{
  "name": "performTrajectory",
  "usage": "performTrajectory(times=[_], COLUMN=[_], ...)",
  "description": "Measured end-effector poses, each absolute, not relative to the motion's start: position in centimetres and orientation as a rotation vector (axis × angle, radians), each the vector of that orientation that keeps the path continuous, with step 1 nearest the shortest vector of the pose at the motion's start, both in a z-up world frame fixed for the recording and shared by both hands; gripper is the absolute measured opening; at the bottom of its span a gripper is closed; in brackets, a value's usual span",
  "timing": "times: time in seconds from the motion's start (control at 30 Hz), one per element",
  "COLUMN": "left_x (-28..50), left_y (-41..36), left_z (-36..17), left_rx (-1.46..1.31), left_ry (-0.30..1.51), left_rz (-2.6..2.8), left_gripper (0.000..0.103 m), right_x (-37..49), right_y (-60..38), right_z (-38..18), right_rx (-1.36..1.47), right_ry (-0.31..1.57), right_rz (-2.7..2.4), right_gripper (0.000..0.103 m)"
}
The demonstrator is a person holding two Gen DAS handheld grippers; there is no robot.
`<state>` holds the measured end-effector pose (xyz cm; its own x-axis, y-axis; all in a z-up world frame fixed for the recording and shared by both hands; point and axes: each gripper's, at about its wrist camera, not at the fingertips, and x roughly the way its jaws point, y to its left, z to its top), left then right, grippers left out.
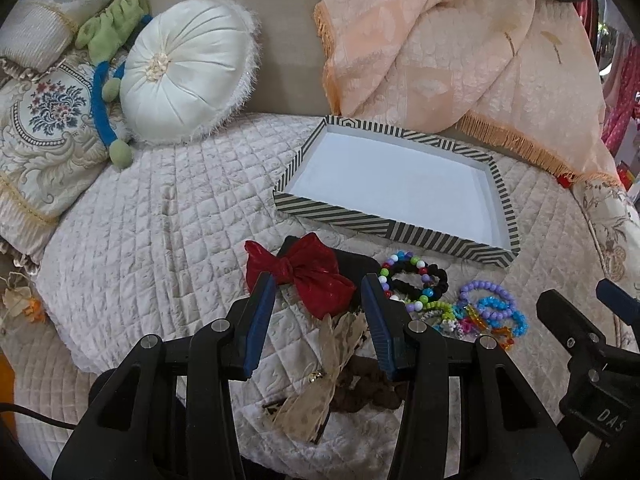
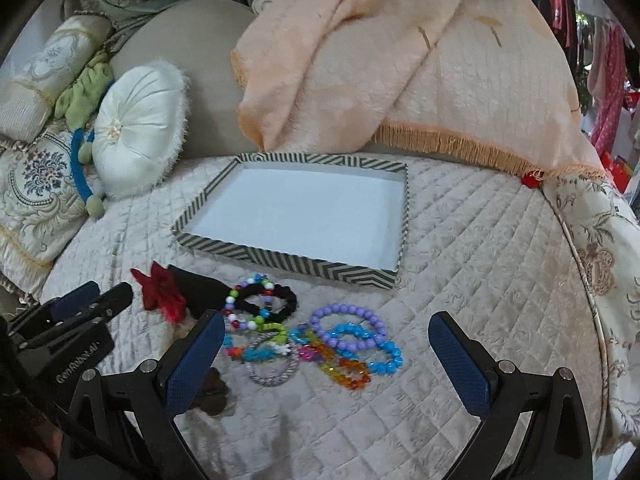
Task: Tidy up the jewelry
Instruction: 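Move both grippers over the jewelry pile beside the striped tray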
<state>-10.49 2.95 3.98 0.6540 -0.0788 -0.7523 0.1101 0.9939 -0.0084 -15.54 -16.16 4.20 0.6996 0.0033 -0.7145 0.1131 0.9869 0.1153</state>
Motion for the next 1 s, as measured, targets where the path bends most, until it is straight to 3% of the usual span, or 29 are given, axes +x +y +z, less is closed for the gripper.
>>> performTrajectory(times=[1.0], left_x=[-11.3], left_y=[3.6], left_z=[4.1], left_rx=[0.017], left_ry=[0.86], left_rz=[-0.09], left_gripper=[0.044], right_x=[-16.0], right_y=[-14.7], right_z=[4.6], right_rx=[0.154], right_ry=[0.79], right_rz=[-0.029], right_gripper=[0.102])
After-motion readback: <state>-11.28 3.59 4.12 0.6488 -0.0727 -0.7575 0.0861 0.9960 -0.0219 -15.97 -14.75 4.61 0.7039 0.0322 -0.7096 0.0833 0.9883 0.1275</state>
